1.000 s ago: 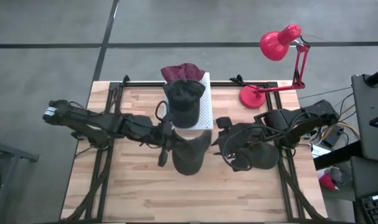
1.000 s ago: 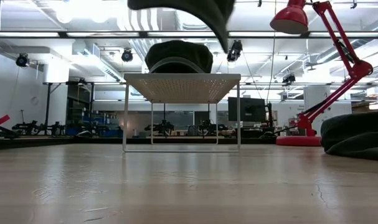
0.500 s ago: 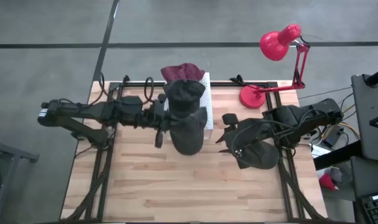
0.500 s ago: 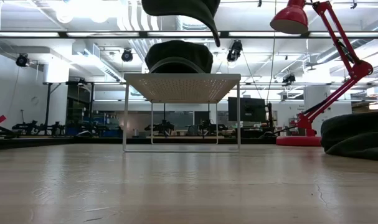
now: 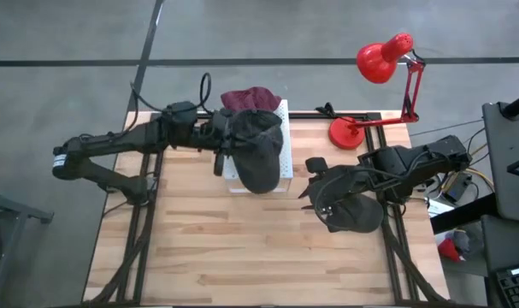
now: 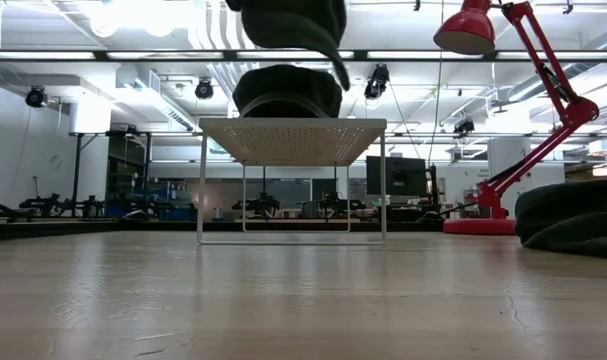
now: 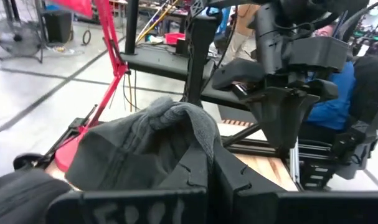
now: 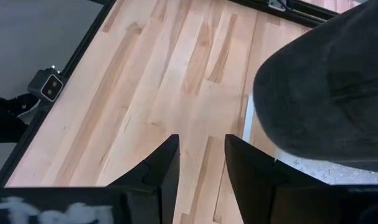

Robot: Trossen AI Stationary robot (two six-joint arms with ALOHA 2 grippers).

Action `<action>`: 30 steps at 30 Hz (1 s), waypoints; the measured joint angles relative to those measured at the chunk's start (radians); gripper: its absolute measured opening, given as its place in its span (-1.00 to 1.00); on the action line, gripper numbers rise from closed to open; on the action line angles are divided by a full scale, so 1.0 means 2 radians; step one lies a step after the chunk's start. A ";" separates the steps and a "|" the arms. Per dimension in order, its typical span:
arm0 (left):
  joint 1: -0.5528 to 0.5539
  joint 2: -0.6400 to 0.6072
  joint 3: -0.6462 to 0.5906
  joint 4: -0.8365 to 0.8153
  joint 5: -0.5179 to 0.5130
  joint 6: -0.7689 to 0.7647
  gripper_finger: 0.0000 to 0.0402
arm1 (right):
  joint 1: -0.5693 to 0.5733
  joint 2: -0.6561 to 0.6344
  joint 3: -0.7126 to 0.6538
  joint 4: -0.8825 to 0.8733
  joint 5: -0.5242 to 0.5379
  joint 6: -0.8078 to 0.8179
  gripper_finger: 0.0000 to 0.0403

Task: Pick & Place hat
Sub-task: Stack the bottom black cap on the black cap on the shelf

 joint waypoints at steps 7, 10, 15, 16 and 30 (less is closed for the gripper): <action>0.054 0.000 -0.001 -0.034 0.060 -0.021 -1.00 | 0.000 0.000 -0.001 0.000 0.000 -0.002 -0.42; 0.070 0.000 -0.002 -0.055 0.062 -0.021 -1.00 | 0.000 0.000 -0.001 0.000 0.000 -0.001 -0.42; 0.091 0.000 -0.003 -0.071 0.062 -0.021 -1.00 | 0.000 0.000 -0.001 0.000 0.000 0.000 -0.38; 0.094 0.000 -0.003 -0.071 0.061 -0.021 -1.00 | 0.000 0.000 -0.001 0.000 0.000 0.000 -0.38; 0.111 0.000 -0.004 -0.147 0.005 -0.013 -0.68 | 0.000 0.000 -0.002 0.000 0.001 -0.004 -0.40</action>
